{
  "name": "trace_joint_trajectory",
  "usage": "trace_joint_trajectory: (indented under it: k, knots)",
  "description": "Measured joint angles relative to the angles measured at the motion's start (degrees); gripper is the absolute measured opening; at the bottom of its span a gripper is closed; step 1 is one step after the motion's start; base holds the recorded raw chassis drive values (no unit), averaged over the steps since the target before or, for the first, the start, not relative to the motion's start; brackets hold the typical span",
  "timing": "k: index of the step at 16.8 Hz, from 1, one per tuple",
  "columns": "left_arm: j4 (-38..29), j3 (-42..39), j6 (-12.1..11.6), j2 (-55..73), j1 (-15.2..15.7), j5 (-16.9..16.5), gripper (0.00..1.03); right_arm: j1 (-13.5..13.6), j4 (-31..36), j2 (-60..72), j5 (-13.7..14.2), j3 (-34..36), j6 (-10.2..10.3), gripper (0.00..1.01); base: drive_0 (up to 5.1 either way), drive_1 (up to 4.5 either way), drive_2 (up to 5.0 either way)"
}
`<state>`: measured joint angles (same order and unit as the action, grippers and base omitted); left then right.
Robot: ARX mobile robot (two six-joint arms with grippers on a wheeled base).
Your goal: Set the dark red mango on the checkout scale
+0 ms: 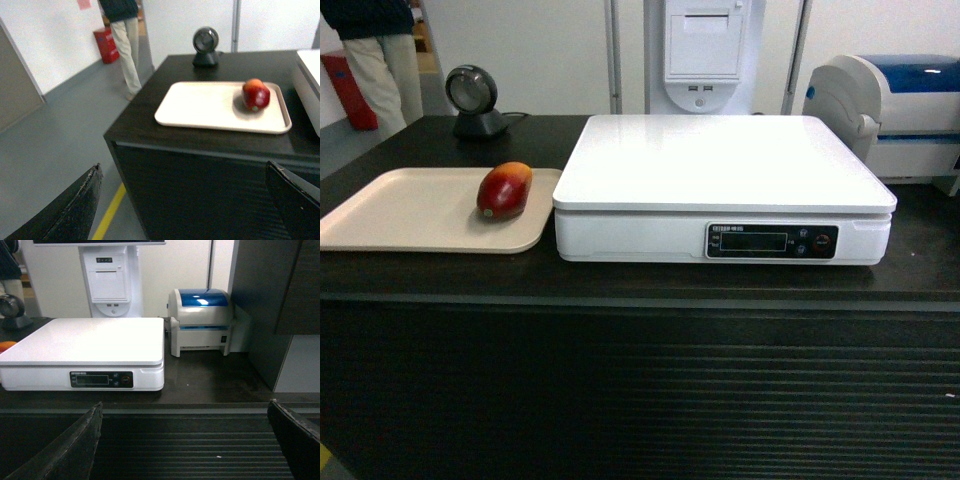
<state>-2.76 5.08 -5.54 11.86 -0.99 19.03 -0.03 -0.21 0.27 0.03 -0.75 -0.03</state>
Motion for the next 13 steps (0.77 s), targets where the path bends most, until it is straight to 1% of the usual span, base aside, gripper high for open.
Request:
trace_joint_trajectory:
  k: [1, 2, 4, 5, 6, 7, 8, 9, 10, 12, 13]
  knots:
    - [-2.6, 0.8, -0.5, 1.2, 1.3, -1.9, 0.98, 0.0, -0.1, 0.0, -0.1, 0.0, 0.0, 0.98, 0.0, 0.0, 0.0]
    - [-8.5, 2.6, -0.7, 6.3, 4.6, -7.5, 0.98, 0.0, 0.0, 0.0, 0.0, 0.0, 0.0, 0.98, 0.0, 0.0, 0.0]
    - [-18.5, 3.9, -1.0, 17.5, 9.4, -15.0, 0.98, 0.0, 0.0, 0.0, 0.0, 0.0, 0.0, 0.98, 0.0, 0.0, 0.0]
    - [-22.8, 4.7, -1.0, 22.5, 11.0, -17.8, 0.98, 0.0, 0.0, 0.0, 0.0, 0.0, 0.0, 0.98, 0.0, 0.0, 0.0]
    - [-29.4, 7.0, -0.9, 30.5, 12.3, -21.5, 0.98, 0.0, 0.0, 0.0, 0.0, 0.0, 0.0, 0.98, 0.0, 0.0, 0.0]
    - [-33.9, 9.7, -0.7, 36.7, 12.8, -24.1, 0.98, 0.0, 0.0, 0.0, 0.0, 0.0, 0.0, 0.98, 0.0, 0.0, 0.0]
    - [-39.6, 14.3, -0.5, 45.5, 12.7, -26.8, 0.98, 0.0, 0.0, 0.0, 0.0, 0.0, 0.0, 0.98, 0.0, 0.0, 0.0]
    - [-42.6, 19.2, -0.2, 54.1, 11.9, -28.9, 0.98, 0.0, 0.0, 0.0, 0.0, 0.0, 0.0, 0.98, 0.0, 0.0, 0.0]
    - [-43.3, 23.8, -0.3, 62.0, 10.5, -29.9, 0.98, 0.0, 0.0, 0.0, 0.0, 0.0, 0.0, 0.98, 0.0, 0.0, 0.0]
    - [-40.3, 34.0, 0.4, 76.2, 7.9, -31.6, 0.98, 0.0, 0.0, 0.0, 0.0, 0.0, 0.0, 0.98, 0.0, 0.0, 0.0]
    - [-38.9, 39.1, 0.5, 81.9, 6.8, -31.7, 0.98, 0.0, 0.0, 0.0, 0.0, 0.0, 0.0, 0.98, 0.0, 0.0, 0.0]
